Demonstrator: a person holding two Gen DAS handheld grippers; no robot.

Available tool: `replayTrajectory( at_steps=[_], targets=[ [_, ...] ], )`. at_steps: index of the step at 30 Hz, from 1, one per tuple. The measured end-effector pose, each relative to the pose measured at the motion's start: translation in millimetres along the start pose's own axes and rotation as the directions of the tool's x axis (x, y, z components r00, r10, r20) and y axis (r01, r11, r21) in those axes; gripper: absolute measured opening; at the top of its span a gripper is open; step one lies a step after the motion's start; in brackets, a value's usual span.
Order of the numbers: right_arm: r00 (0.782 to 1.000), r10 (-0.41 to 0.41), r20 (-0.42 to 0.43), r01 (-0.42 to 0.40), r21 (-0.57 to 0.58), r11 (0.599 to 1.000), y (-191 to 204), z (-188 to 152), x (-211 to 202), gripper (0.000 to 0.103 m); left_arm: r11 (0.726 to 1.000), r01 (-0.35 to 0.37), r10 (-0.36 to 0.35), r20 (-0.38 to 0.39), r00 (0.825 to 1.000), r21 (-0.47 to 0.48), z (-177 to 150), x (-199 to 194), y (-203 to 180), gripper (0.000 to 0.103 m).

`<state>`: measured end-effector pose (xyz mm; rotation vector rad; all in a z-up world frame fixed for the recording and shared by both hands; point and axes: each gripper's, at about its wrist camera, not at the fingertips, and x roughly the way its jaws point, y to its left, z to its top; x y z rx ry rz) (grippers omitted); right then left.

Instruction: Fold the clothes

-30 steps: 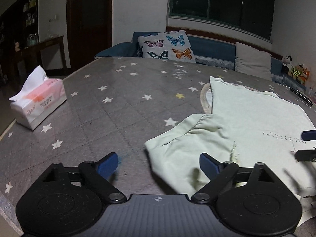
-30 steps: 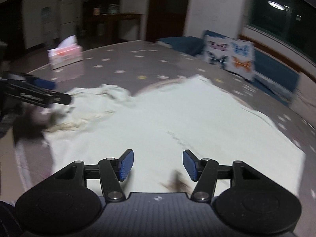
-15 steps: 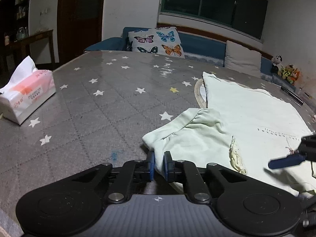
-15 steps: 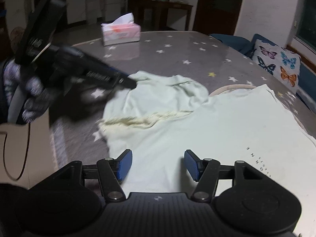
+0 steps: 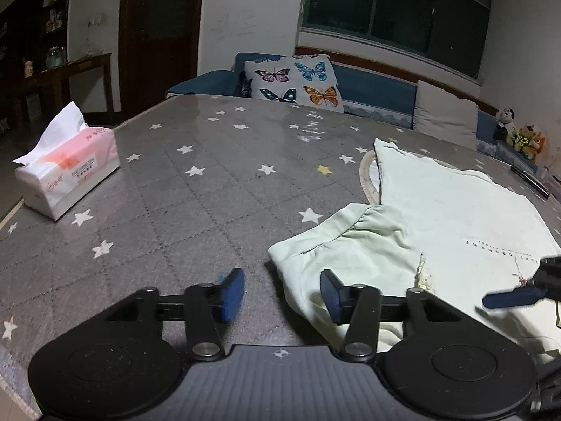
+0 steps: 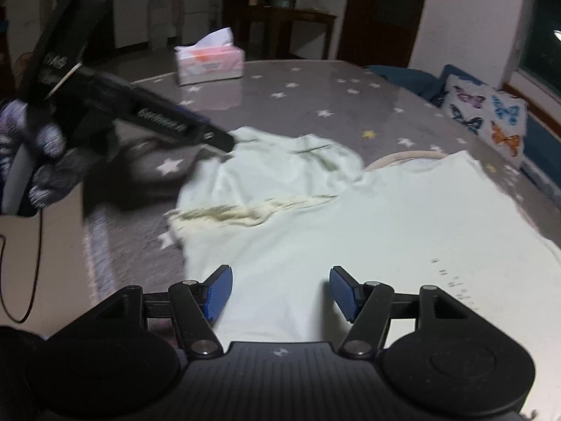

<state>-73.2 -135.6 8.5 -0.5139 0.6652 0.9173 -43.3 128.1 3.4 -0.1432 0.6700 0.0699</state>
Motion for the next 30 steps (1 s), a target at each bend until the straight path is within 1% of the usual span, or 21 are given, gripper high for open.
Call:
replayTrajectory(
  at_steps=[4, 7, 8, 9, 11, 14, 16, 19, 21, 26, 30],
  targets=[
    [1.000, -0.002, 0.009, 0.002, -0.003, 1.000, 1.7, 1.3, 3.6, 0.063, 1.000, 0.016, -0.017, -0.021, 1.000, -0.019, -3.3, 3.4, -1.2, 0.052],
    [1.000, -0.003, 0.017, 0.003, -0.004, 1.000, 2.7, 2.4, 6.4, 0.063, 0.999, 0.024, -0.025, -0.027, 0.999, -0.027, -5.3, 5.6, -2.5, 0.050],
    [1.000, 0.000, 0.020, 0.000, 0.004, 1.000, 2.1, 3.4, 8.1, 0.063, 0.999, 0.028, -0.029, -0.026, 0.999, -0.029, -5.4, 5.8, -2.3, 0.047],
    [1.000, 0.004, 0.023, -0.004, 0.011, 1.000, 1.7, 4.3, 9.8, 0.062, 0.999, 0.034, -0.035, -0.026, 0.999, -0.032, -5.3, 6.1, -2.1, 0.044],
    [1.000, 0.019, 0.023, -0.019, 0.008, 1.000, 3.6, 5.7, 13.3, 0.062, 0.997, 0.058, -0.059, -0.029, 0.998, -0.045, -4.3, 7.0, -1.3, 0.019],
    [0.999, 0.033, 0.021, -0.033, -0.004, 0.999, 7.5, 7.2, 17.5, 0.062, 0.994, 0.087, -0.088, -0.019, 0.996, -0.061, -2.5, 5.6, -1.3, 0.007],
    [0.999, 0.036, 0.021, -0.036, -0.008, 0.999, 9.4, 7.6, 18.9, 0.062, 0.991, 0.115, -0.115, 0.011, 0.993, -0.066, 0.0, -0.7, -2.8, 0.005],
    [0.999, 0.043, 0.023, -0.044, 0.016, 0.999, 4.6, 6.9, 16.8, 0.062, 0.981, 0.188, -0.186, 0.054, 0.981, -0.043, 5.0, -11.4, -10.8, 0.004],
    [0.999, 0.043, 0.025, -0.044, 0.039, 0.998, 0.1, 5.9, 13.8, 0.062, 0.971, 0.238, -0.237, 0.072, 0.969, -0.005, 7.5, -17.2, -20.5, 0.003],
    [1.000, -0.023, 0.020, 0.021, 0.083, 0.996, -17.7, -3.3, -1.2, 0.062, 0.934, 0.352, -0.356, 0.073, 0.932, 0.065, 7.9, -20.9, -44.2, 0.003],
    [0.995, -0.095, 0.010, 0.093, 0.133, 0.987, -38.2, -12.1, -12.4, 0.062, 0.896, 0.426, -0.435, 0.059, 0.898, 0.128, 2.8, -23.0, -60.4, 0.003]
  ],
)
